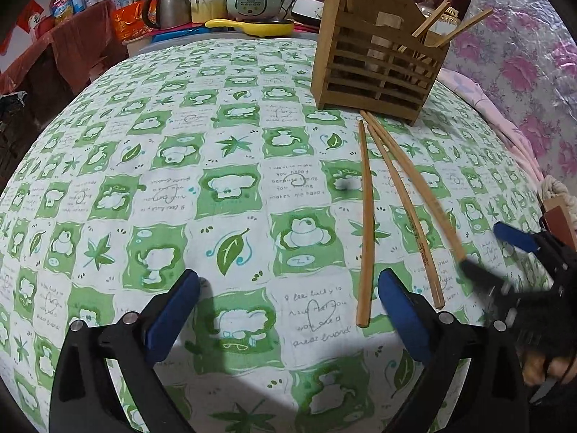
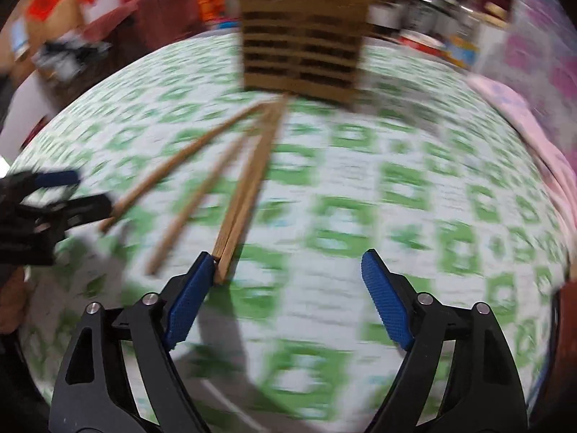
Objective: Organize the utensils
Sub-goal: 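Close the right tool on a single chopstick while the left tool grasps another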
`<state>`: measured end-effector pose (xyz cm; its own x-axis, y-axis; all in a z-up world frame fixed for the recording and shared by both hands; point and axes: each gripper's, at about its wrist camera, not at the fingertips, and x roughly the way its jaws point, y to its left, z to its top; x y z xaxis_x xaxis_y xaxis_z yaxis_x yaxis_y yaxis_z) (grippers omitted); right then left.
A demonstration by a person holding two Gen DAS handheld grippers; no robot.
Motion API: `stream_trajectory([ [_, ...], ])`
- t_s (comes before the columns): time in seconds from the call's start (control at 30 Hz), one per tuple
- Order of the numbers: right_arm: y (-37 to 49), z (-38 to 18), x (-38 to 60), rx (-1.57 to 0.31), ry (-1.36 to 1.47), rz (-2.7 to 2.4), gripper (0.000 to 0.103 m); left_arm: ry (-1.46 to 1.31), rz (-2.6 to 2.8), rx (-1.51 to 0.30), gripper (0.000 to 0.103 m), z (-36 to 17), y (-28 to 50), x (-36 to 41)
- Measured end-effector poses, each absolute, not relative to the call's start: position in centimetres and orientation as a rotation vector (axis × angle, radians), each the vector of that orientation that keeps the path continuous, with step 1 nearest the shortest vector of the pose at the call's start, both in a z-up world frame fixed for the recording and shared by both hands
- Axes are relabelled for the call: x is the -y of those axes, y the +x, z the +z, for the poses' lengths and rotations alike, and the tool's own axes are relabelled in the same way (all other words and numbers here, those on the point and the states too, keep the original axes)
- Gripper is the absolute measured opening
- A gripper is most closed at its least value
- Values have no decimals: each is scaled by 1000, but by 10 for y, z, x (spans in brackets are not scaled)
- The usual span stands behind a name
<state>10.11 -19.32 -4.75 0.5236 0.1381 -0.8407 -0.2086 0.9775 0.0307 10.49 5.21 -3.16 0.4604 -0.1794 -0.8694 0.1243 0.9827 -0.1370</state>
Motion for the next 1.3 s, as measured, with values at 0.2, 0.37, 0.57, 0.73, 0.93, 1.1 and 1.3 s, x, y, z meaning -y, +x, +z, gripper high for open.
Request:
stream_trajectory([
  [0.2,91,-42,243,-954,159,242,66,-38,-181,-1079,97,-32,105,-50],
  [0.37,88,-41,234,-950,132,278,48,-38,-202,-1074,97,-31,103,-47],
  [0.57,88,-40,220,-955,62,333,33,19,-274,-1038,88,-25,89,-33],
  [0.73,93,-47,207,-1000,-11,331,27,107,-294,-1058,67,-30,83,-18],
  [0.93,92,-47,208,-997,-7,331,12,129,-297,-1040,42,-30,80,-14],
  [1.1,92,-47,208,-996,0,335,6,146,-339,-1028,6,-28,76,-6],
  [1.3,85,-37,213,-930,9,302,6,165,-315,-989,6,-19,70,-4],
])
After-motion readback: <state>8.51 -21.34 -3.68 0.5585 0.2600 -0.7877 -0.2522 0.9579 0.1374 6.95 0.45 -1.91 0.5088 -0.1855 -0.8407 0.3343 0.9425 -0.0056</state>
